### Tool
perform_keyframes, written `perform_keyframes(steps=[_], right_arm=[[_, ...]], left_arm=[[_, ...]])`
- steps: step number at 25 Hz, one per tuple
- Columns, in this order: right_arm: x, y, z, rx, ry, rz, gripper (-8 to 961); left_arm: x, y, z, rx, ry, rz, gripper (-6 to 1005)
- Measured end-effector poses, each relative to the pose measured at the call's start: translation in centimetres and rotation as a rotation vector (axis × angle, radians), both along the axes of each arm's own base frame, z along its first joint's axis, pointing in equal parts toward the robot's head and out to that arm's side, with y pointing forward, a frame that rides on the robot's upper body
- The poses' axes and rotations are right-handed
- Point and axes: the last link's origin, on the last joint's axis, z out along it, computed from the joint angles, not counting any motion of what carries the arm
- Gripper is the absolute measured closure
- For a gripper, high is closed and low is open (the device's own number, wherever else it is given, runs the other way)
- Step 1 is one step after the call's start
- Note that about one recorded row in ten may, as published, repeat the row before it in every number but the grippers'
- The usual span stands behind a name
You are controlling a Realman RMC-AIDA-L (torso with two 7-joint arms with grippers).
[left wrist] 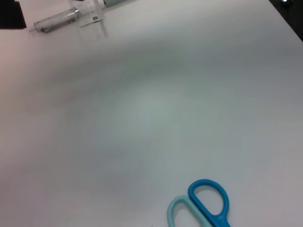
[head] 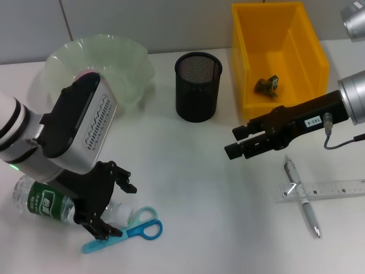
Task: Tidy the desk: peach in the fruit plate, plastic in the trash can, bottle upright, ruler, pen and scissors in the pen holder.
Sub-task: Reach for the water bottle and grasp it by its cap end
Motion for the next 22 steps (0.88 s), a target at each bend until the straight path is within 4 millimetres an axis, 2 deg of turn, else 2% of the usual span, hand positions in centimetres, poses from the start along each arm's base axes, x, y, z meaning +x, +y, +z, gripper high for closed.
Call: perform_keyframes(steps=[11, 22], right_arm=[[0.7, -0.4, -0.8, -0.024, -0.007, -0.032, 230], [0.3, -0.1, -0.7, -0.021, -0.011, -0.020, 230]], left_arm=[[-0.2, 0.5, -0.6, -0.006, 0.045, -0.003, 158], [0.0, 0.4, -1.1, -0.020, 0.071, -0.025, 171]])
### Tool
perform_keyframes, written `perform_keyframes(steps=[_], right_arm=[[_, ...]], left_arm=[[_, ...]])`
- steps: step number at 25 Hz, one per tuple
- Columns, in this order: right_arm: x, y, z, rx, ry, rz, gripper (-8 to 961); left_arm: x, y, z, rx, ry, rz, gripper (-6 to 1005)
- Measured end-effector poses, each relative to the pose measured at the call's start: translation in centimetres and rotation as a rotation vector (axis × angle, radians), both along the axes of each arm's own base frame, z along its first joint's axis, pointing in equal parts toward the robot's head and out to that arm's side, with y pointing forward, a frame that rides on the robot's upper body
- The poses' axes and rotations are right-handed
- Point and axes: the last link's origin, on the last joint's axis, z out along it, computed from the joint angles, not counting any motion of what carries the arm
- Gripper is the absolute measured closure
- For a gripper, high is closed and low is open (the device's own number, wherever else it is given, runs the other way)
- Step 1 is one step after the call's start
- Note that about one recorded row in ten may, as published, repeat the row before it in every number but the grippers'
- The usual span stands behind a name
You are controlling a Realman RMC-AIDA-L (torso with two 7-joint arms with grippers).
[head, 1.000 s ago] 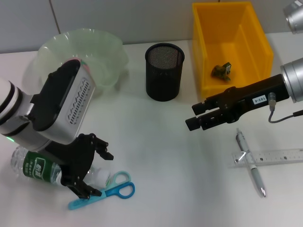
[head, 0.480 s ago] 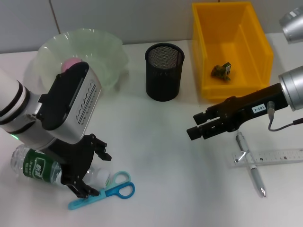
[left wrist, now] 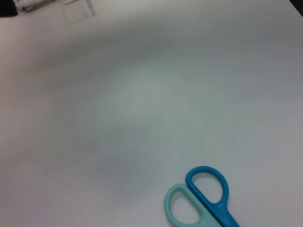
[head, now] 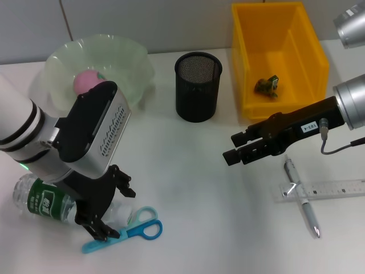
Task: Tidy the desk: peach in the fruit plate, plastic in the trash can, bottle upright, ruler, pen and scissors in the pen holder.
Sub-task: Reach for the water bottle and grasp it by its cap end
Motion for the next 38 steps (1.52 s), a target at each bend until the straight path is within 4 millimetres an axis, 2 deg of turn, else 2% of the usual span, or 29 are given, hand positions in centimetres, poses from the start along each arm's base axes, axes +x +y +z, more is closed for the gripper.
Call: perform_keyframes(steps=[6, 13, 31, 36, 38], right_arm=[[-0.01, 0.00, 0.00, 0.000, 0.000, 0.000, 230], [0.03, -0.02, 0.00, 0.001, 0.000, 0.003, 230], [0.12, 0.12, 0.01, 0.013, -0.005, 0.009, 230], [0.21, 0.10, -0.02, 0.010, -0.013, 0.008, 230], [0.21, 0.11, -0.02, 0.011, -0.014, 0.008, 230]], left_arm=[[0.05, 0.08, -0.15, 0.002, 0.001, 0.001, 179], [-0.04, 0.12, -0.38, -0.001, 0.004, 0.005, 269], [-0.04, 0.45, -0.85, 0.011, 0.018, 0.016, 353], [0.20, 0.59, -0.77, 0.016, 0.015, 0.021, 461], [0.18, 0.56, -0.77, 0.014, 0.015, 0.024, 466]])
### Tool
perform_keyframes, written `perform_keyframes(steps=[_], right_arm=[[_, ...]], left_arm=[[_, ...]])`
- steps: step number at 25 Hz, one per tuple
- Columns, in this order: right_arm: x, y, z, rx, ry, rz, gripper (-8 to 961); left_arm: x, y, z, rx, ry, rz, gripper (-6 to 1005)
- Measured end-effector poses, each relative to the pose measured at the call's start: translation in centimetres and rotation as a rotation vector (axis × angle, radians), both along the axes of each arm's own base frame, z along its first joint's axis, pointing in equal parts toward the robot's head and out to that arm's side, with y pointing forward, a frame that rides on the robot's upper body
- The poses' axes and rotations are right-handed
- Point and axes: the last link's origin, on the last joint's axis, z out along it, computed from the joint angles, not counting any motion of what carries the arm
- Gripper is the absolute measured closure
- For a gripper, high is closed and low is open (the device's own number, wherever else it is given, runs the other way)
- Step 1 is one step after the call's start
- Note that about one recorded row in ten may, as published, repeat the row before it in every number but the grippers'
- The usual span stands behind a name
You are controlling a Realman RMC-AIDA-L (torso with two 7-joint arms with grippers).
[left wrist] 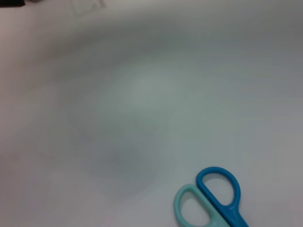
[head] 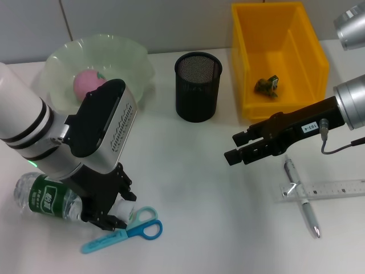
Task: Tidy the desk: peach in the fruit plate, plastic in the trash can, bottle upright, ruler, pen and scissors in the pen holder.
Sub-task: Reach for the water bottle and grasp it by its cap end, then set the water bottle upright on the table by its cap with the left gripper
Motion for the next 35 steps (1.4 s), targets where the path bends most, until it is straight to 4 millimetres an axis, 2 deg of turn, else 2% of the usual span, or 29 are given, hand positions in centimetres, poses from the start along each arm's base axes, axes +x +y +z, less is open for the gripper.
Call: perform_keyframes(steps=[13, 17, 35], right_arm=[[-0.1, 0.0, -0.1, -0.002, 0.001, 0.002, 230], [-0.2, 0.0, -0.2, -0.003, 0.002, 0.004, 230], [-0.5, 0.2, -0.3, -0.005, 0.004, 0.007, 230]], left_arm=[[-0.5, 0.0, -0.2, -0.004, 0.026, 0.017, 490], [-0.6, 0.0, -0.2, -0.003, 0.031, 0.017, 555], [0.2, 0.4, 1.4, 0.015, -0.021, 0.045, 541]])
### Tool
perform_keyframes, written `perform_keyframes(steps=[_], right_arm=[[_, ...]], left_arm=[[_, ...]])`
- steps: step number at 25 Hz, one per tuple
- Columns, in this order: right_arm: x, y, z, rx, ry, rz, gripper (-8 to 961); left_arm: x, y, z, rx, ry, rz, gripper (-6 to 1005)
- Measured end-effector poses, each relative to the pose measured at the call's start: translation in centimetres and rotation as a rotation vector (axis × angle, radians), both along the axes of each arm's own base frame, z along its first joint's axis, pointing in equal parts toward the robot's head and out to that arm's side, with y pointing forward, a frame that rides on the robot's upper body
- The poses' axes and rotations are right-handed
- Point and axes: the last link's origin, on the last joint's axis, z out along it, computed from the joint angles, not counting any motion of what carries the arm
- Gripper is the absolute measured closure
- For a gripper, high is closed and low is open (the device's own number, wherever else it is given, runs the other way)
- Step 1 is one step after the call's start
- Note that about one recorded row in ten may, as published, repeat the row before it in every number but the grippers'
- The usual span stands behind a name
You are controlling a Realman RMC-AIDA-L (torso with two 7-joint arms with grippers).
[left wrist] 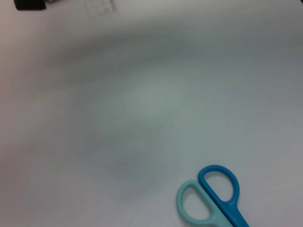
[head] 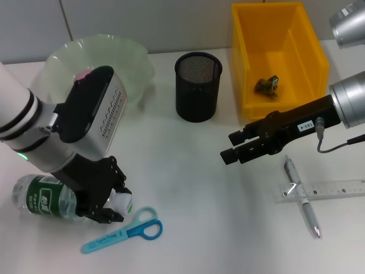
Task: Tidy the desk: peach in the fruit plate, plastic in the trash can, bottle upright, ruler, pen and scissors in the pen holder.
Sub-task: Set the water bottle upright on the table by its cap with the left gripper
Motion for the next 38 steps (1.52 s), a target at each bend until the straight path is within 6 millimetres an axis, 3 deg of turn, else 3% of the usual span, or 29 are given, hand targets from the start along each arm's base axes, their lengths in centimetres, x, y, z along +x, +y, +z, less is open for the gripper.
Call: perform_keyframes(steps=[38], right_arm=[[-0.2, 0.1, 0.2, -0.008, 0.004, -0.010, 230]], left_arm=[[2.6, 1.4, 4.5, 0.083, -0.149, 0.120, 513]])
